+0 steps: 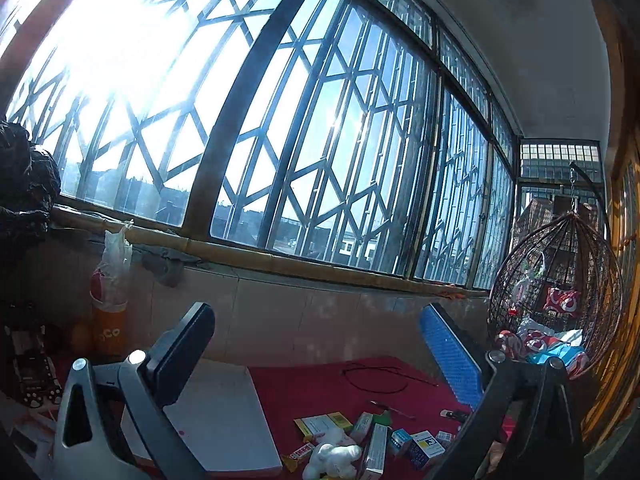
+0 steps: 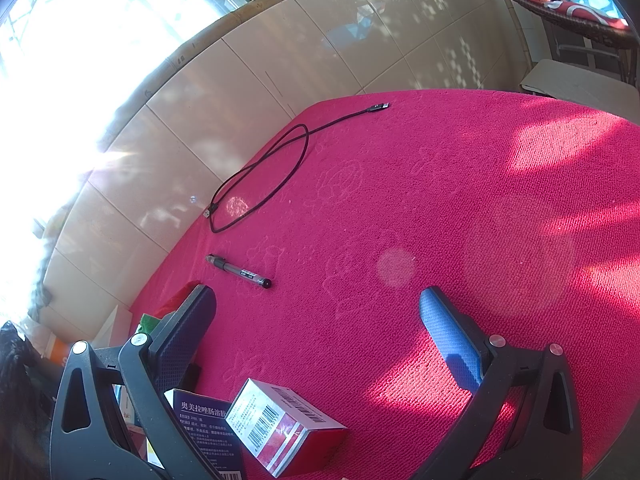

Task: Organize objects
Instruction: 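Move the left gripper to the green cracker packet and grasp it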

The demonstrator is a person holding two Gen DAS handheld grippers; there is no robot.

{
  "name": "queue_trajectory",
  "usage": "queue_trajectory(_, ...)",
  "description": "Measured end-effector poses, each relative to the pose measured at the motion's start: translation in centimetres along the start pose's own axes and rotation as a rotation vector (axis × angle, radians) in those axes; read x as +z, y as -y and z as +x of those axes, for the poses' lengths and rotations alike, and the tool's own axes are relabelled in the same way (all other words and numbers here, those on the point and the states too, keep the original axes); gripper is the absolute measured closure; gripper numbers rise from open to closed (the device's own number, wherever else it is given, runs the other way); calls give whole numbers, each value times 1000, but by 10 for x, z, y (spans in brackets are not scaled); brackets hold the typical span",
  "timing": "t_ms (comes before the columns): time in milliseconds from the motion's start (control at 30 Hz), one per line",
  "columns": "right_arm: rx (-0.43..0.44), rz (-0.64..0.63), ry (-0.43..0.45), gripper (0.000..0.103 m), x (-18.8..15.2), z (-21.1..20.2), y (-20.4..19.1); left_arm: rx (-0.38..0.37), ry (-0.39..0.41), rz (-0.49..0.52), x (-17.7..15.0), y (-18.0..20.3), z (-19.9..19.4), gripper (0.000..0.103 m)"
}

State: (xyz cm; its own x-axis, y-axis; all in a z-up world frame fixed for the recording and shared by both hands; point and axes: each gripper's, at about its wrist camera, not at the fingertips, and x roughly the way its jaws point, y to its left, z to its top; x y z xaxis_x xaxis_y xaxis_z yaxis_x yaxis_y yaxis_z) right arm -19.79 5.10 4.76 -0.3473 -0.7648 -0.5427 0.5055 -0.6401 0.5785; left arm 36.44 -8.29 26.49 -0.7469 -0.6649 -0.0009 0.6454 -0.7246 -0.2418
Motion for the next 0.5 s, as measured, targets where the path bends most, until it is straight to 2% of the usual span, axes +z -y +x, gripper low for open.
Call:
queue_trajectory(67,0,0,0,0,0,0,0,60,-120,4,-26,-10,11,0)
queue_trajectory(167,0,0,0,0,0,1,0,150,-403,-10,-95,-23,52,0)
queue_trajectory(200,0,0,0,0,0,1,0,162,-495,-13,-120,-25,67,0)
queue_trajectory(267,1,0,0,0,0,1,0,136,-632,-15,-167,-24,90,0)
queue_trajectory(400,1,0,0,0,0,2,-1,71,-791,-16,-235,-4,121,0)
queue_trajectory(500,1,0,1,0,0,2,-1,48,-870,28,-255,11,132,0)
